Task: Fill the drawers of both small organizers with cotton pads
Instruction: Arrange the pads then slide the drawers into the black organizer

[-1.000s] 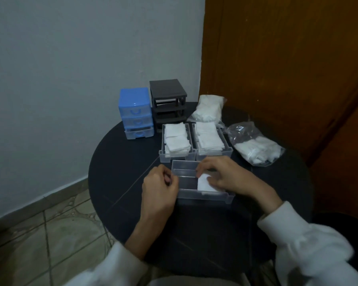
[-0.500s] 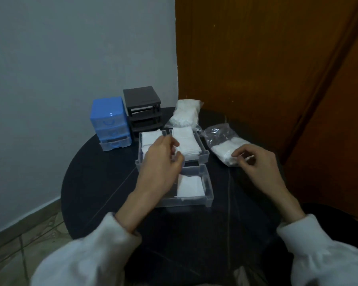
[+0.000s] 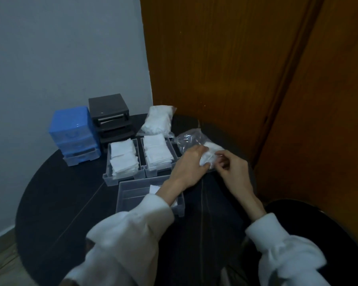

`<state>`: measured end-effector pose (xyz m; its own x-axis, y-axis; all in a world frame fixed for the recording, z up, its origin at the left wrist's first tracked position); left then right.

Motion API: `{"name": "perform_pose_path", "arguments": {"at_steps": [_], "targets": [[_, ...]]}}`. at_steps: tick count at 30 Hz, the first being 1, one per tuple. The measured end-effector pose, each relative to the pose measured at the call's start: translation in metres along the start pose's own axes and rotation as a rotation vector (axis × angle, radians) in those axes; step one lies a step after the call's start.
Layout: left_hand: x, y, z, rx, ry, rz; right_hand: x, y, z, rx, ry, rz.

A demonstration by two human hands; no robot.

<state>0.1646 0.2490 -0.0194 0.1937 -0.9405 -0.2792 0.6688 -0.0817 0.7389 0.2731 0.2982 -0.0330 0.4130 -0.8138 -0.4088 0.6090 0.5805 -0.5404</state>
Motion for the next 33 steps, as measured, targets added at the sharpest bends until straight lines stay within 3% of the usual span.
{"name": "perform_pose_path", "arguments": {"at_steps": [9, 19, 26, 33], "targets": [[0.004, -0.001, 0.002, 0.083, 0.071, 0.015, -0.004, -0.009, -0.004, 0.108, 0.033, 0.051], [0.005, -0.003, 0.008, 0.018, 0.138, 0.047, 0.000, 0.006, 0.013, -0.136, 0.006, -0.010], [0.005, 0.000, 0.006, 0.052, 0.123, 0.042, 0.008, -0.001, -0.003, -0.027, -0.163, 0.083], [0.004, 0.004, 0.004, 0.043, 0.107, 0.017, 0.009, -0.007, 0.011, 0.041, 0.035, 0.144]]}}
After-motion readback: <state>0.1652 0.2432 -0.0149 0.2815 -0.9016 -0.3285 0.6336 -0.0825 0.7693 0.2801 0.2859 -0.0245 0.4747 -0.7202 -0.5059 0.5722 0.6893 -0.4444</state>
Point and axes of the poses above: each hand's wrist, its own x-axis away from the middle knuckle, its own z-axis out of the back of the hand, y = z × x, the point moved 10 cm from there along -x, towards the middle knuckle, and after that the axes turned 13 degrees about x, right-handed, at the moved point
